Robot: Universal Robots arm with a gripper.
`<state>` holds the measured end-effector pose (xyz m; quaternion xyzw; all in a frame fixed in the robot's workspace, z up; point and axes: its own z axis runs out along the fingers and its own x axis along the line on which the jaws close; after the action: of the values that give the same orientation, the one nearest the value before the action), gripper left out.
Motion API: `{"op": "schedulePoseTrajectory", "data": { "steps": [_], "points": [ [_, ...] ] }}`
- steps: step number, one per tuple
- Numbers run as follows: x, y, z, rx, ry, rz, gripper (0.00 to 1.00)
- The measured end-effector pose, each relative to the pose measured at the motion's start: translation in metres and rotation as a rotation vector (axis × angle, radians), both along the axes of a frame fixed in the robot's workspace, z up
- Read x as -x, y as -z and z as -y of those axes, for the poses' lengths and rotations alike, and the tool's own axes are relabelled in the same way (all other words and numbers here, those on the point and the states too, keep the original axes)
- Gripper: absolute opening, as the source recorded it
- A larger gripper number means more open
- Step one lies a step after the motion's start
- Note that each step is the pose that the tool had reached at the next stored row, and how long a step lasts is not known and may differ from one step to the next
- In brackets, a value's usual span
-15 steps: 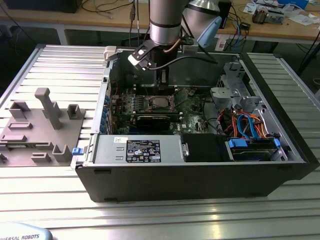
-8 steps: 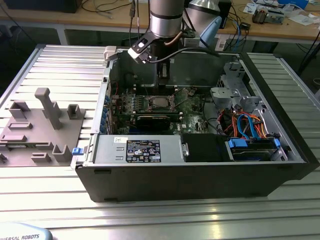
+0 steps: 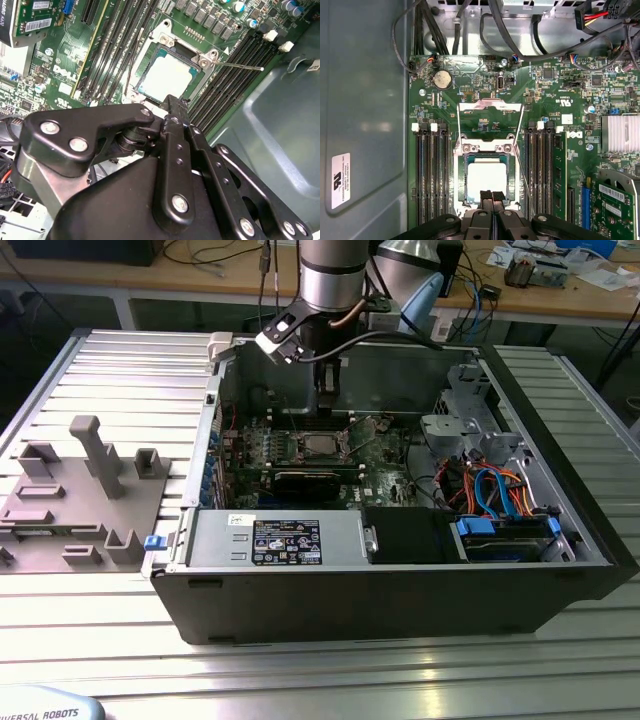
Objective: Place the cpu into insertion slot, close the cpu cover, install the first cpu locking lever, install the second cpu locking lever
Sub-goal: 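Close the cpu cover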
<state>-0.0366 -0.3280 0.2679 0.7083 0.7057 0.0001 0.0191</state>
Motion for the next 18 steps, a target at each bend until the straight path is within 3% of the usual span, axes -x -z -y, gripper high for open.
{"op": "schedulePoseTrajectory", "data": {
  "steps": [7,18],
  "points": [
    [-0.0027,0.0000,0.0000,0.0008,0.000,-0.0001,0.11],
    [-0.0145,0.0000,0.0000,0.0009,0.000,-0.0001,0.11]
  ]
}}
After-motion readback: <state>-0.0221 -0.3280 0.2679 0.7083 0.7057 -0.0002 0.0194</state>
